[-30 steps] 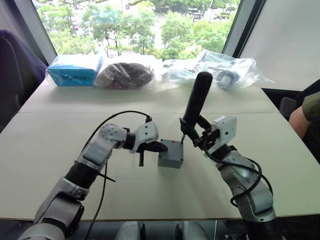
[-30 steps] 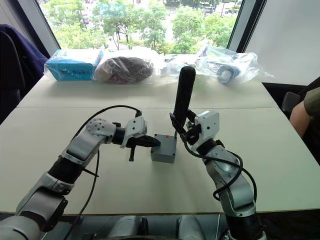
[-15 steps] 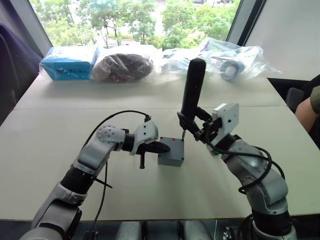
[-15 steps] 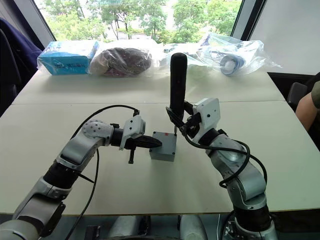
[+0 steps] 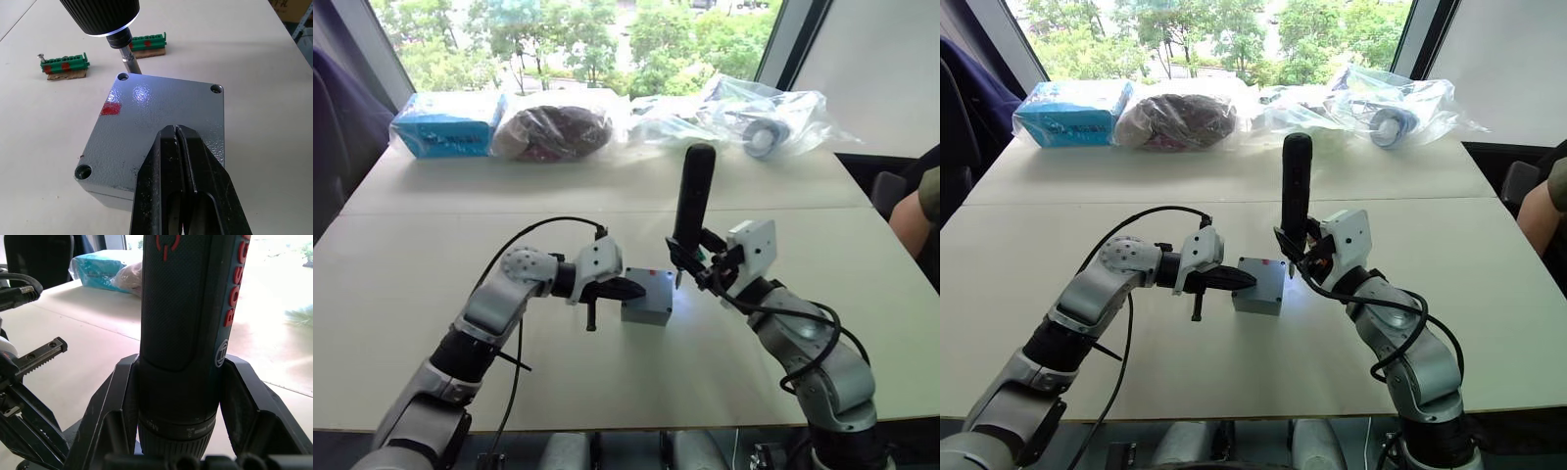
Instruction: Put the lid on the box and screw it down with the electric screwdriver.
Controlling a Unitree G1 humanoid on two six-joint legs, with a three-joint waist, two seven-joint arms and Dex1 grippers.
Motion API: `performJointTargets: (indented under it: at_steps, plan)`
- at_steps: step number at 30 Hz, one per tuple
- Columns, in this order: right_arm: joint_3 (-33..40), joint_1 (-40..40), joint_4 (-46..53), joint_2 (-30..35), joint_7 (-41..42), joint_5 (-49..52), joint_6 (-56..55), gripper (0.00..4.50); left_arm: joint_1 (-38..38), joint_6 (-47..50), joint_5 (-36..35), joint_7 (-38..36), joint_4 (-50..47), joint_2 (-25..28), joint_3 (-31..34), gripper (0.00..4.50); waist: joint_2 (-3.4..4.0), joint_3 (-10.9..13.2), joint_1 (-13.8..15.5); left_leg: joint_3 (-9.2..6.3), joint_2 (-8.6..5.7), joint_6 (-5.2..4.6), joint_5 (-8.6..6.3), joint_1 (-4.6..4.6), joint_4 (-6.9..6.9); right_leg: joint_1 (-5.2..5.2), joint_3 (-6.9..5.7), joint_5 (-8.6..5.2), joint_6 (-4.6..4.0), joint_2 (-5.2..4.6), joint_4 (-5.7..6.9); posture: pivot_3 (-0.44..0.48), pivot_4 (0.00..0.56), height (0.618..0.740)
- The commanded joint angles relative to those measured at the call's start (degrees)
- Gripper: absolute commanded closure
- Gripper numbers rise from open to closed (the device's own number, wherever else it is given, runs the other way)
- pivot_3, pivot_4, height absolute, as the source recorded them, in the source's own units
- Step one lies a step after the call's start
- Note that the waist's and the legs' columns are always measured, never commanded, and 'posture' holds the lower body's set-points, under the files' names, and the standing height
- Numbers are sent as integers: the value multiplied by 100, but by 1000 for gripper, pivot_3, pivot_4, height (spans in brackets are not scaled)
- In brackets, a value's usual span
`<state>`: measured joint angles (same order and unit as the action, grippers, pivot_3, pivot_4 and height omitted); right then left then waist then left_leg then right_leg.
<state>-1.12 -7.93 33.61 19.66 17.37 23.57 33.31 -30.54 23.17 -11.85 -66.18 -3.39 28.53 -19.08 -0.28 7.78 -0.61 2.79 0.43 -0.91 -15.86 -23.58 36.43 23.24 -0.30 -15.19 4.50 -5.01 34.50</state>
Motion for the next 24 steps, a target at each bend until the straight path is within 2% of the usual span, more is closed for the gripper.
performJointTargets:
  at_steps: [1,9,16,24]
  plan:
    - [216,-194,331,-157,-68,114,-241,2732,156,166,233,-55,290,106,-336,4500,0,0,1,0,0,0,0,0,2,0,0,0,1,2,3,0,150,740]
    - [545,-862,753,-219,-337,428,107,2732,191,117,271,-58,411,99,-394,4500,-13,29,10,-4,5,-6,-4,1,63,-2,-1,-12,33,16,69,0,150,740]
    - [471,-824,948,-312,-469,675,349,2732,181,92,288,-58,467,88,-410,4500,-14,28,7,-5,11,-6,-3,7,69,-9,-1,-11,34,24,75,0,150,740]
    - [144,-579,649,-401,-432,376,56,2732,143,62,306,-38,555,81,-404,4500,-14,28,5,-4,11,-6,-3,8,76,-10,0,-8,41,36,83,0,150,740]
